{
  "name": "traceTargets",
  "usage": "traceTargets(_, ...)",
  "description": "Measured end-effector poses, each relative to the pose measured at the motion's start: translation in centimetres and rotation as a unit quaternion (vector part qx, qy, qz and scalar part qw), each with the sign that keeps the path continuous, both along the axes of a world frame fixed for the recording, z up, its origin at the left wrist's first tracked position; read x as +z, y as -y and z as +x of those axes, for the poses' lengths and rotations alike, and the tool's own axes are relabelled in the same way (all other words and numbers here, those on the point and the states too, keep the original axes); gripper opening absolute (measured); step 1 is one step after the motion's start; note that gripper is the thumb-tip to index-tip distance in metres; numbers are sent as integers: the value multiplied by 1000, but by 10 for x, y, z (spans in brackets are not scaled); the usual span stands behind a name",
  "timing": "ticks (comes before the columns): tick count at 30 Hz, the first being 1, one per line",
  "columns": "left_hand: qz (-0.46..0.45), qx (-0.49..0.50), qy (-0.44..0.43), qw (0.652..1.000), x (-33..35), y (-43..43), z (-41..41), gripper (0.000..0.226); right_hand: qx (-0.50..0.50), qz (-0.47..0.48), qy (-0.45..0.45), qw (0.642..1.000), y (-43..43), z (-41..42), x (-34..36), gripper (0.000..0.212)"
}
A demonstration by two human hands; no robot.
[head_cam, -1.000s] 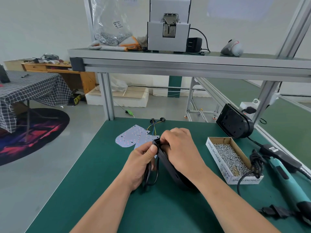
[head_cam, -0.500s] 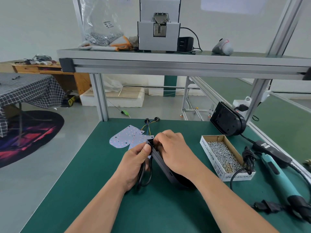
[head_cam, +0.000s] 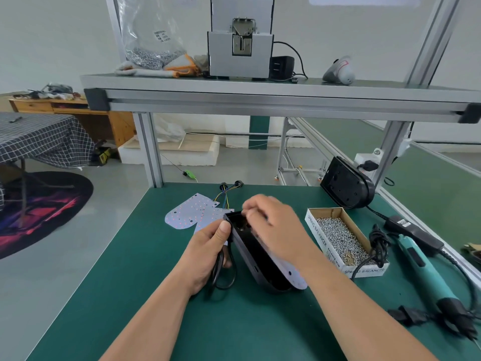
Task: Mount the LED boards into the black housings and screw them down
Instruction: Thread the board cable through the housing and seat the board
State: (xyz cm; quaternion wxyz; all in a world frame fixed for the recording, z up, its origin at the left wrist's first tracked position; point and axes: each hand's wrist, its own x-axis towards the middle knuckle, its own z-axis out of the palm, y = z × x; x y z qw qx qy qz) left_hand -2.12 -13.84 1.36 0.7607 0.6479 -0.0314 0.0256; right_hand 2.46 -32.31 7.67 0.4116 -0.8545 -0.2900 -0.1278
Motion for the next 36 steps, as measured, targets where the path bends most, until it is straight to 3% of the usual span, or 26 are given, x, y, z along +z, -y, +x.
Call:
traceTargets(2,16,-5,2,1000,0,1,0,43,-43,69,-29,996,15,6,4,22)
traceTargets(3,20,-7,2,1000,0,1,0,42,-68,56,-48,995,25,10,5,26)
traceTargets(7,14,-16,0,1000,1,1,-1,47,-129,-118,-172,970,64,23,-6,40)
traceTargets(9,8,-17,-6,1000,1,1,0,53,-104,-157,-215,958,73,23,-13,32)
traceTargets(14,10,-2,-14,1000,0,3,2,59,-51,-47,-267,961,80,20,-20,15)
traceTargets(17,17,5,-19,1000,0,4,3,51,-43,55,-310,948,78,18,-22,12)
traceTargets(21,8,-8,-14,1000,0,4,1,44,-28,211,-400,892,71,10,-28,19)
traceTargets(25,-8,1,-9,1000,0,3,1,56,3,309,-456,835,63,1,-33,18)
traceTargets(31,8,-19,-12,1000,-5,7,7,66,59,350,-455,816,66,-6,-37,16)
traceTargets(36,36,-2,-9,999,-7,14,9,53,65,357,-442,820,67,-9,-39,17)
